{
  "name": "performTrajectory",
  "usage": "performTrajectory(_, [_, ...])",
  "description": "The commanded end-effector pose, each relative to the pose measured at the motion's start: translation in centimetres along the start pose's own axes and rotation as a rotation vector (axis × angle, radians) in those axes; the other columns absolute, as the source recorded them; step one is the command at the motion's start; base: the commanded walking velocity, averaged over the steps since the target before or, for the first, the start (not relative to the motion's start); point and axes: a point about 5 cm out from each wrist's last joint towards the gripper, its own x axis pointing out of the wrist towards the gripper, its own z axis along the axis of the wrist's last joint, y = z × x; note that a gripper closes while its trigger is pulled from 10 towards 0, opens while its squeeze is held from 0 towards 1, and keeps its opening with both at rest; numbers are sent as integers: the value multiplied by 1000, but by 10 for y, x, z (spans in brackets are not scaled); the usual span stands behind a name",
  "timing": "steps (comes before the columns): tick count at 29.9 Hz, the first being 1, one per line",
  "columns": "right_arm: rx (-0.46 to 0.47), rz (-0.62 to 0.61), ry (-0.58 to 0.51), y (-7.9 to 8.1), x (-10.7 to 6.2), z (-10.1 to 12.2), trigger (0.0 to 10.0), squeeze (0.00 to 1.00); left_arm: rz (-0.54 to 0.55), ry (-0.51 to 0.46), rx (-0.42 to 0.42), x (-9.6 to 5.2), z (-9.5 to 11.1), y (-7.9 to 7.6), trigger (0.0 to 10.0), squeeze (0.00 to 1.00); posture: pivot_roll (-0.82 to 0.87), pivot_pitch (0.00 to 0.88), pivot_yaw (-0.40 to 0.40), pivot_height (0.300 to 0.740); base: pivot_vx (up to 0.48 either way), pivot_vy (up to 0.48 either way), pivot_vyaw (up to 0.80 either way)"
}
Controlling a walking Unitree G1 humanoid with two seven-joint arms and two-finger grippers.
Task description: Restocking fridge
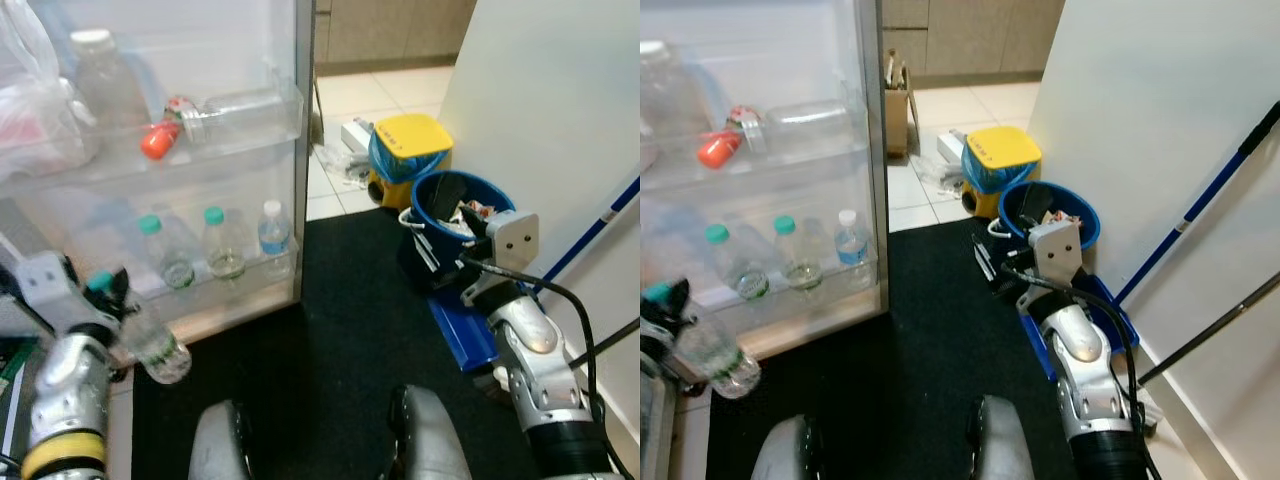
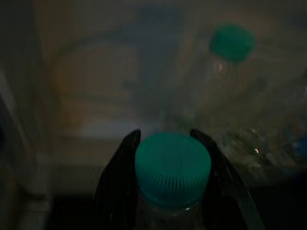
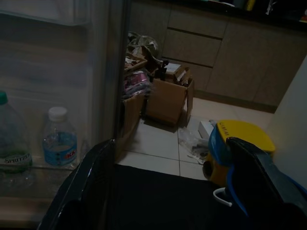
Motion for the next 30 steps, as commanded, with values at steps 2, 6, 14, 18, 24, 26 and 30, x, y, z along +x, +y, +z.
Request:
performTrajectory(2, [13,-18,34,-3,-5,-10,10000,0,21,-5,-38,-1,-5,-8,10000,0,-40,10,-92,436,0,0,0])
performTrajectory(6, [14,-21,35,-3,-5,-10,10000,0,5,10,-78,-2,-12,-19,10000,0,-46,0,-91,436,0,0,0])
performTrajectory(14, [15,-34,39,-4,-8,-12,10000,0,-64,-6,-127,-4,5,-16,10000,0,-56,0,-62,436,0,0,0])
performTrajectory(18, [14,-47,37,-6,-9,-13,10000,0,-100,-15,-102,-6,22,0,10000,0,-48,0,-50,436,0,0,0])
performTrajectory(24, [22,-44,22,-1,-3,-10,10000,0,-67,-67,-88,-1,45,11,10000,0,-24,3,-47,436,0,0,0])
performTrajectory(26, [27,-41,18,1,-2,-10,10000,0,-50,-86,-96,3,47,9,10000,0,-24,3,-48,436,0,0,0])
performTrajectory(30, [29,-36,18,3,-2,-10,10000,0,-49,-100,-116,5,47,1,10000,0,-30,4,-61,436,0,0,0])
